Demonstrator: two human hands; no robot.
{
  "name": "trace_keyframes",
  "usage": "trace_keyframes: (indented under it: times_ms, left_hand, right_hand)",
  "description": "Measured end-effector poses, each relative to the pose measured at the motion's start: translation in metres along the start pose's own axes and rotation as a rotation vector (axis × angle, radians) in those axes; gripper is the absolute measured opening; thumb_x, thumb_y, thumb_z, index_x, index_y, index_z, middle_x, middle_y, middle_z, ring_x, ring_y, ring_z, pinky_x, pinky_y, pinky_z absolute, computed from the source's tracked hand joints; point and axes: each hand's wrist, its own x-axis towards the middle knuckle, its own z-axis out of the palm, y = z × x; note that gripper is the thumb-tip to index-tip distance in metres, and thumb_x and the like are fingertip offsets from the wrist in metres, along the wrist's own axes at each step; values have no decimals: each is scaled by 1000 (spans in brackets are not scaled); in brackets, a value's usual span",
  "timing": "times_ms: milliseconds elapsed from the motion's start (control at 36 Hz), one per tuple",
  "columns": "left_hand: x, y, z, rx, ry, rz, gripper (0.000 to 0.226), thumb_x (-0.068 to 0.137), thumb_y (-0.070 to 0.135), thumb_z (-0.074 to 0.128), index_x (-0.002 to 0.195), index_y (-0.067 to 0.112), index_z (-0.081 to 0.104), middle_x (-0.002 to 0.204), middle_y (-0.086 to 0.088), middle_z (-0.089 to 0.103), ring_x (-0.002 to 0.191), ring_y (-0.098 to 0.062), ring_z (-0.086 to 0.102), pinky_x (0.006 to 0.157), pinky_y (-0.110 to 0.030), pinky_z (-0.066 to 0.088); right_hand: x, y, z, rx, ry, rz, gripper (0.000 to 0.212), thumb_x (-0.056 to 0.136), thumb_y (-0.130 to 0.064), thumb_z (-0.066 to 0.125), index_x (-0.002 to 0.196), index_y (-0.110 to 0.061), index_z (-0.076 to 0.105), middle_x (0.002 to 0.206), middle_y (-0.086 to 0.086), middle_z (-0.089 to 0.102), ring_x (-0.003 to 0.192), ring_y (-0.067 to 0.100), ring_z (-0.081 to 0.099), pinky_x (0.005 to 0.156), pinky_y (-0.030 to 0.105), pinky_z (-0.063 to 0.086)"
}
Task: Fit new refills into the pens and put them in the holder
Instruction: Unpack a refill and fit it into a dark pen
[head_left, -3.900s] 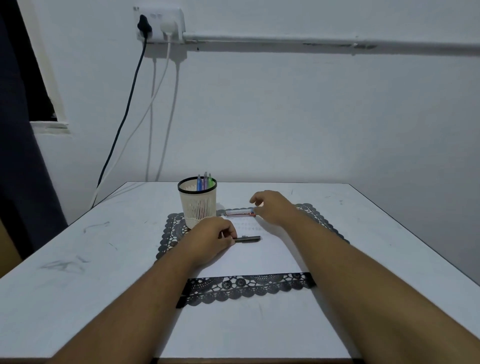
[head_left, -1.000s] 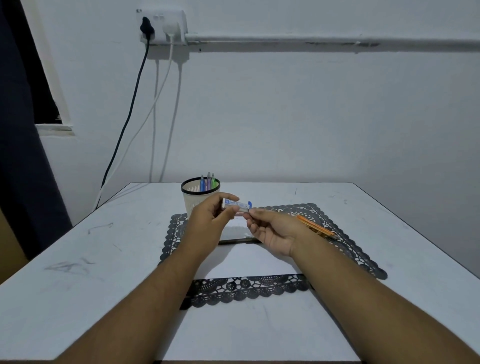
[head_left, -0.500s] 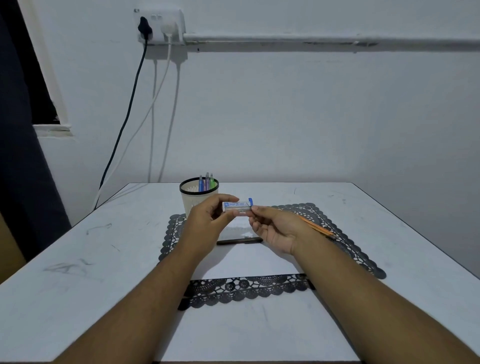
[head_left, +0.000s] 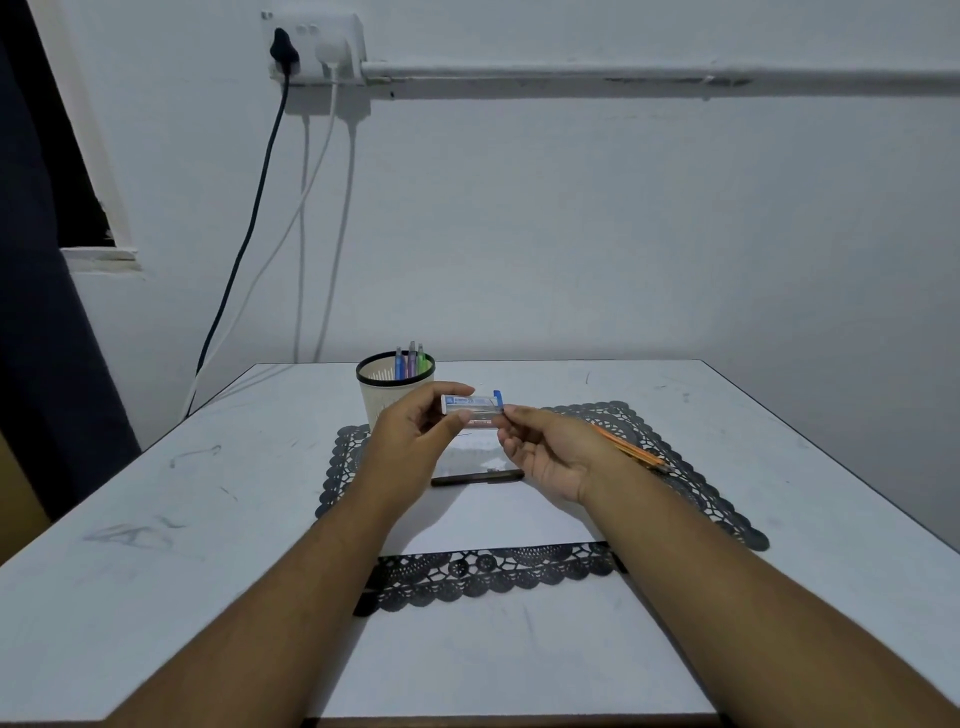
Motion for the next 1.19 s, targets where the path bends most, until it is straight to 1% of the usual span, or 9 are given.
trace_keyframes:
  times_ms: [83,167,222,333,444,639,806,917,1194]
  left_hand:
    - [1,-5,-1,91,35,-8,21,95,21,74,109,36,73,79,-2,68,69,-16,56,67,-36,47]
    - [1,-5,-2,224,67,-8,21,92,19,76,104,36,72,81,12,71,69,-7,60,64,-29,51]
    - [1,-5,-2,348,70,-10,20,91,21,77,103,36,72,80,11,70,67,-4,59,63,-31,52]
    - [1,-8,-3,547,36,-35,19,88,31,79,104,36,71,82,15,70,76,-2,64,72,-39,59]
    - [0,-6,-1,577,12,-39,19,88,31,78,106,33,71,86,17,71,80,0,65,75,-35,59]
    - [-1,-5,-1,559,20,-63,19,89,30,78,106,34,70,87,15,72,82,-1,66,77,-36,59]
    - [0,-5,-2,546,23,-67,19,89,31,78,107,34,70,88,16,72,82,-1,67,77,-36,60]
    - [-1,-5,-1,542,18,-65,20,89,30,78,107,32,70,88,15,72,81,-2,67,76,-37,60]
    - [-2,-2,1,527,-15,-43,20,90,27,78,108,29,71,87,14,72,81,-1,66,75,-32,57]
  right_hand:
    - [-2,-2,-1,-52,21,-65,11,96,-6,69,101,4,71,79,13,74,62,15,67,57,21,58]
    - [-2,-3,-2,-168,48,-208,11,97,-7,70,100,3,71,81,13,75,66,16,67,62,23,59]
    - [-3,-3,-1,-263,72,-302,12,97,-9,71,99,3,72,83,15,75,69,18,67,64,25,59]
    - [-3,0,2,-459,108,-454,12,96,-13,72,93,-1,74,82,16,75,70,20,66,64,29,59]
    - [-2,1,3,-590,129,-560,13,96,-14,72,91,-1,74,84,16,76,71,19,68,62,31,60]
    - [-3,1,0,-678,120,-621,14,94,-18,76,89,-5,74,83,14,76,71,19,68,64,37,60]
    - [-4,0,1,-692,86,-624,4,92,-7,75,89,-9,75,84,17,74,74,20,69,63,34,59]
    - [-4,0,2,-655,100,-619,6,94,-4,72,90,-7,75,87,21,73,73,21,68,61,32,60]
    - [-6,-2,5,-503,159,-572,5,94,-3,69,93,-4,74,89,14,77,72,21,72,59,29,60]
